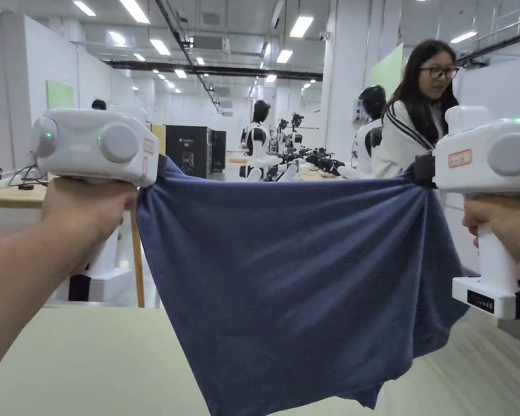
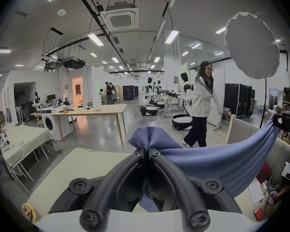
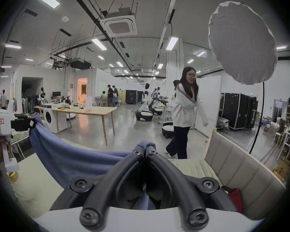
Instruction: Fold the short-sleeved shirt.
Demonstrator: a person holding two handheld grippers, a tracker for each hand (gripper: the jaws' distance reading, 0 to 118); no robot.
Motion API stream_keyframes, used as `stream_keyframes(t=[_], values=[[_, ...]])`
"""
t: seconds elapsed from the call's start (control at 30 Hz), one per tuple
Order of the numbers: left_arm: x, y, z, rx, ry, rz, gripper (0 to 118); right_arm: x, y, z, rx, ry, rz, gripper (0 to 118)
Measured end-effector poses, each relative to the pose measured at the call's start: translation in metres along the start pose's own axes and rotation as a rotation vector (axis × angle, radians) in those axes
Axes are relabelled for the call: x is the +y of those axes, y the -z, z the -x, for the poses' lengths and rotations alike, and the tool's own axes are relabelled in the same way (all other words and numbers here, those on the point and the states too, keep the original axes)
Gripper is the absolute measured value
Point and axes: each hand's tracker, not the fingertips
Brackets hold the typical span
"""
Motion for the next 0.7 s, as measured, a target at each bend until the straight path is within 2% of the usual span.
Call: stream_keyframes(t=[0.2, 0.4, 0.7], values=[[-0.047, 0.009, -0.001, -0.007, 0.003, 0.072, 1, -0.053, 0.023, 0.004, 0.014, 0.014, 0.088, 2], [-0.099, -0.011, -0.008, -0.025, 0.041, 0.155, 1, -0.107, 0.017, 0.003, 0.021, 0.023, 0.164, 2], [-0.181, -0.081, -0.015, -0.092, 0.080, 0.311, 1, -0.205, -0.066, -0.003, 0.057, 0.058, 0.283, 2]])
